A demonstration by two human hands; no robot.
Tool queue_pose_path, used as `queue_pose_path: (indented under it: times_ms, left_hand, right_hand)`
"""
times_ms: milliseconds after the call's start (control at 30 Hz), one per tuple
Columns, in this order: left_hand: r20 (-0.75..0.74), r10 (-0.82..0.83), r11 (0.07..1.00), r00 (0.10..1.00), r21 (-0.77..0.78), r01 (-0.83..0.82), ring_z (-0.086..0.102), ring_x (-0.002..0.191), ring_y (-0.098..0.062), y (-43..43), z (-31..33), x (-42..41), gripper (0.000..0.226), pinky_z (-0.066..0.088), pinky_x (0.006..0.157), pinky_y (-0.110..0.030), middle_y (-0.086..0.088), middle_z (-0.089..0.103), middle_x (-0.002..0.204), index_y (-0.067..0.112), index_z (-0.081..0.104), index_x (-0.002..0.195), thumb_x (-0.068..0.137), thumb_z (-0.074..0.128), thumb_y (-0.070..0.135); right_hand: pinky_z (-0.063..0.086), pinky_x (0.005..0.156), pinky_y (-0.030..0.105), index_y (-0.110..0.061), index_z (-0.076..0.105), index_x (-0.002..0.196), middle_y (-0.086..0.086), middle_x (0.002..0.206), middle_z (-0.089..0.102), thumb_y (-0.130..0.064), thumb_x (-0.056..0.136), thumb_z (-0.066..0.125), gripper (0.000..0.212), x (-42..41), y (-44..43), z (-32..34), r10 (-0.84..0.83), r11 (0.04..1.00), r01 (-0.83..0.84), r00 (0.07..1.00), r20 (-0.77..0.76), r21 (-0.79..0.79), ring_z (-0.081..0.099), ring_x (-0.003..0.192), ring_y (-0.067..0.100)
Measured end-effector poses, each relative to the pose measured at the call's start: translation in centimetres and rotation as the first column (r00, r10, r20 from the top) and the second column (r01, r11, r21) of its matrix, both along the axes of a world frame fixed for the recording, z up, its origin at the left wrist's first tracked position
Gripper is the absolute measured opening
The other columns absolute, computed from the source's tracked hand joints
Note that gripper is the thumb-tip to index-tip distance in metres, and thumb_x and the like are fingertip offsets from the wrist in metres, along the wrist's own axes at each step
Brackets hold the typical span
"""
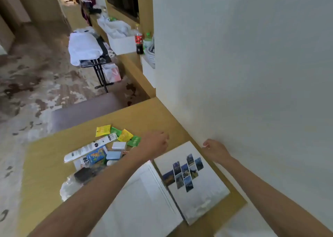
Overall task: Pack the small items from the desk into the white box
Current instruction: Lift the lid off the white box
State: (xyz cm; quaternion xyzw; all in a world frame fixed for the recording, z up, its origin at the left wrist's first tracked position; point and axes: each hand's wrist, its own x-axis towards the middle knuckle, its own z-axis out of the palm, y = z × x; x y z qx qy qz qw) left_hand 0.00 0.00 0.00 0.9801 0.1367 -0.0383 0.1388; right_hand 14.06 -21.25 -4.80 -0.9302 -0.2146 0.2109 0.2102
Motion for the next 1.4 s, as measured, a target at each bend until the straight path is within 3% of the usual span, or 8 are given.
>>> queue_pose_path:
  times_ms: [233, 467, 600, 700, 867, 1067, 1200, 1400]
  left_hand:
    - [-0.507, -0.036, 0.998, 0.861, -0.054, 0.01, 0.046, 0.122, -0.036, -3.0, -8.9, 5.5, 0.059, 0.047, 0.094, -0.043, -0.015, 0.037, 0.143, 0.009, 0.03, 0.142, 0.092, 0.052, 0.032]
    - [-0.551, 0.01, 0.991, 0.834, -0.104, -0.08, 0.046, 0.122, -0.031, -3.5, -12.8, 6.4, 0.064, 0.047, 0.095, -0.042, -0.011, 0.038, 0.143, 0.015, 0.035, 0.139, 0.086, 0.061, 0.04]
    - [-0.562, 0.115, 0.969, 0.819, -0.118, -0.217, 0.036, 0.132, -0.035, -3.2, -14.0, 6.0, 0.076, 0.04, 0.103, -0.044, -0.015, 0.025, 0.152, 0.01, 0.023, 0.144, 0.085, 0.063, 0.037]
    - [-0.531, 0.179, 0.938, 0.828, -0.163, -0.307, 0.036, 0.132, -0.036, -3.0, -14.3, 5.9, 0.084, 0.039, 0.104, -0.044, -0.018, 0.028, 0.15, 0.008, 0.019, 0.145, 0.082, 0.068, 0.034]
    - [-0.451, 0.255, 0.805, 0.855, -0.391, -0.446, 0.042, 0.129, -0.034, -1.2, -11.4, 6.3, 0.097, 0.042, 0.102, -0.043, -0.017, 0.038, 0.147, 0.006, 0.022, 0.144, 0.076, 0.067, 0.057]
    - [0.001, 0.368, 0.725, 0.93, -0.626, -0.287, 0.059, 0.109, -0.029, 0.8, -1.9, 3.8, 0.058, 0.049, 0.091, -0.043, -0.01, 0.064, 0.118, 0.019, 0.052, 0.122, 0.084, 0.049, 0.064]
    - [0.203, 0.541, 0.713, 0.816, -0.626, -0.316, 0.07, 0.066, -0.016, 1.9, 4.5, -0.7, 0.058, 0.057, 0.057, -0.034, -0.005, 0.073, 0.078, 0.015, 0.061, 0.087, 0.08, 0.045, 0.071]
    - [0.279, 0.795, 0.507, 0.539, -0.794, -0.336, 0.071, 0.06, -0.016, 3.6, 8.2, -13.3, 0.04, 0.052, 0.046, -0.023, 0.002, 0.075, 0.074, 0.024, 0.065, 0.084, 0.086, 0.05, 0.061]
  right_hand:
    - [0.037, 0.109, 0.039, -0.005, 0.013, 0.15, 0.019, 0.153, 0.028, -0.061, 0.074, 0.069, 0.11, -3.1, -2.4, -7.5, 0.175, 0.887, -0.211, 0.977, -0.123, -0.411, 0.035, 0.137, 0.033]
    - [0.029, 0.111, 0.043, -0.005, 0.005, 0.149, 0.026, 0.153, 0.014, -0.046, 0.069, 0.081, 0.118, -2.6, -1.3, -9.5, 0.163, 0.852, -0.186, 0.983, -0.09, -0.49, 0.017, 0.142, 0.041]
    - [0.044, 0.099, 0.038, -0.004, 0.027, 0.138, 0.022, 0.143, 0.037, -0.044, 0.063, 0.086, 0.103, -0.7, -1.7, -10.1, 0.06, 0.904, -0.142, 0.976, -0.209, -0.404, 0.043, 0.128, 0.032]
    - [0.054, 0.078, 0.033, -0.011, 0.044, 0.119, 0.011, 0.12, 0.061, -0.03, 0.076, 0.079, 0.058, -0.3, -2.4, -10.2, 0.091, 0.972, -0.148, 0.953, -0.289, -0.181, 0.06, 0.094, 0.021]
    - [0.058, 0.076, 0.033, -0.042, 0.041, 0.1, -0.008, 0.111, 0.06, -0.025, 0.093, 0.057, 0.025, 1.5, -3.8, -5.1, 0.323, 0.939, -0.283, 0.921, -0.218, 0.197, 0.062, 0.1, 0.014]
    - [0.055, 0.074, 0.043, -0.032, 0.038, 0.114, 0.01, 0.102, 0.066, -0.029, 0.09, 0.054, 0.028, 3.4, -1.9, 4.6, 0.363, 0.916, -0.39, 0.906, 0.215, 0.096, 0.063, 0.09, 0.036]
    - [0.048, 0.062, 0.036, -0.033, 0.037, 0.096, 0.006, 0.089, 0.066, -0.049, 0.083, 0.057, 0.029, 3.7, 2.6, 11.8, 0.371, 0.895, -0.438, 0.839, 0.399, 0.087, 0.059, 0.076, 0.035]
    - [0.044, 0.051, 0.025, -0.028, 0.062, 0.064, -0.009, 0.058, 0.065, -0.072, 0.056, 0.072, 0.046, 1.1, 10.4, 19.5, 0.388, 0.776, -0.454, 0.891, 0.236, 0.437, 0.06, 0.055, 0.009]
